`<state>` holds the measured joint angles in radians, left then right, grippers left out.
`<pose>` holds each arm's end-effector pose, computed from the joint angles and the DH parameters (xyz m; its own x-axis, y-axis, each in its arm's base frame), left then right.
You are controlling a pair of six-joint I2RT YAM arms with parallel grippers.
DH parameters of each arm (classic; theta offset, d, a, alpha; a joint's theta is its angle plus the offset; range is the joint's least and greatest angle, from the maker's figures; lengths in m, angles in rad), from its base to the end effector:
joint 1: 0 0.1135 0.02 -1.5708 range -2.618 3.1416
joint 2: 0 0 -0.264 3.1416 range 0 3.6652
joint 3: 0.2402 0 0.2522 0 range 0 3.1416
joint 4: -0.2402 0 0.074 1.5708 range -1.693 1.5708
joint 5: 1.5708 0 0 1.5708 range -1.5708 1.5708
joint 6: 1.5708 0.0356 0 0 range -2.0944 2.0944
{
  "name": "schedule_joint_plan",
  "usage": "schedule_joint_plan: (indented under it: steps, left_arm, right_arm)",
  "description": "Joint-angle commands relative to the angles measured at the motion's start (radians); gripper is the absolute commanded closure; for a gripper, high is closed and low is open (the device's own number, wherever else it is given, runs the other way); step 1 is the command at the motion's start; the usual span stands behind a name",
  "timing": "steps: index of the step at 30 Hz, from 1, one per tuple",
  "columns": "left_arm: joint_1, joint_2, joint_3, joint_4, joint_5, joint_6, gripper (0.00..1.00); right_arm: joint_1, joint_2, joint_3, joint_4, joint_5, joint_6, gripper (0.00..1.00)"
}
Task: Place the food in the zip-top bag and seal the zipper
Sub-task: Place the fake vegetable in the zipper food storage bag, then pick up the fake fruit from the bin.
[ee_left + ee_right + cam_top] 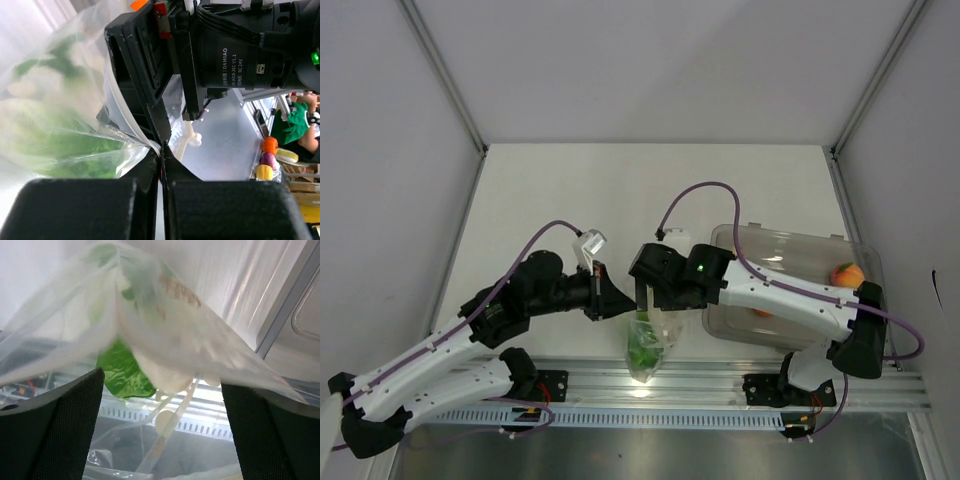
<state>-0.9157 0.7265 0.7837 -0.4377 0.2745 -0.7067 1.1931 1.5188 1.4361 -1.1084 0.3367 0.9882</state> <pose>0.0925 -0.1362 0.3226 -0.7673 -0.0272 -0.6408 0.5502 0.4854 -0.6794 0.1198 0.2701 0.3168 -0.8833 -0.0893 -0.4602 -0.1718 0.9750 0.1407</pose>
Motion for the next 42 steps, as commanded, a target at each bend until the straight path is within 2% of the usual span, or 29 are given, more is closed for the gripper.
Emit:
schedule_joint_plan:
  steps: [1,9,15,19,21,24,25,27,28,30,32,34,38,42]
  left_arm:
    - [0.006,-0.009,0.009,0.057,-0.024,0.006,0.99]
    - [0.006,-0.013,0.015,0.034,-0.044,0.016,0.99]
    - [0.006,-0.015,0.012,0.021,-0.058,0.024,0.99]
    - [0.006,-0.007,0.017,0.022,-0.055,0.023,1.00]
    - [0.006,-0.004,0.014,0.021,-0.057,0.024,0.99]
    - [0.006,-0.006,0.015,0.021,-0.058,0.023,0.99]
    - [0.006,-0.007,0.014,0.022,-0.058,0.023,0.99]
    - [0.006,-0.006,0.014,0.022,-0.058,0.021,0.99]
    - [0.006,-0.007,0.014,0.021,-0.058,0.021,0.99]
    - [0.006,-0.004,0.012,0.022,-0.057,0.019,1.00]
    - [0.006,-0.002,0.015,0.025,-0.055,0.019,0.99]
    - [0.006,-0.001,0.014,0.024,-0.055,0.018,0.99]
    - [0.006,-0.010,0.009,0.022,-0.054,0.015,0.99]
    - [0.006,-0.022,0.006,0.005,-0.060,0.018,0.99]
  right_arm:
    - [0.028,-0.066,0.014,0.032,0.028,0.009,0.01]
    - [0.066,-0.114,0.144,-0.051,0.036,0.001,0.01]
    - [0.123,-0.166,0.345,-0.223,0.160,0.003,0.01]
    - [0.096,-0.267,0.325,-0.245,0.235,0.010,0.01]
    - [0.054,-0.392,0.229,-0.191,0.239,0.012,0.01]
    - [-0.080,-0.544,0.057,-0.056,0.188,-0.046,0.01]
    - [-0.174,-0.624,0.028,-0.045,0.180,-0.052,0.01]
    - [-0.278,-0.669,-0.008,-0.085,0.182,-0.054,0.01]
    - [-0.381,-0.675,-0.009,-0.140,0.183,-0.065,0.01]
    - [-0.472,-0.654,-0.034,-0.198,0.164,-0.104,0.01]
    - [-0.605,-0.606,-0.081,-0.191,0.110,-0.147,0.01]
    - [-0.738,-0.573,-0.173,-0.147,-0.006,-0.198,0.01]
    - [-0.906,-0.580,-0.347,-0.038,-0.102,-0.237,0.01]
    - [-1.013,-0.602,-0.486,0.054,-0.180,-0.221,0.00]
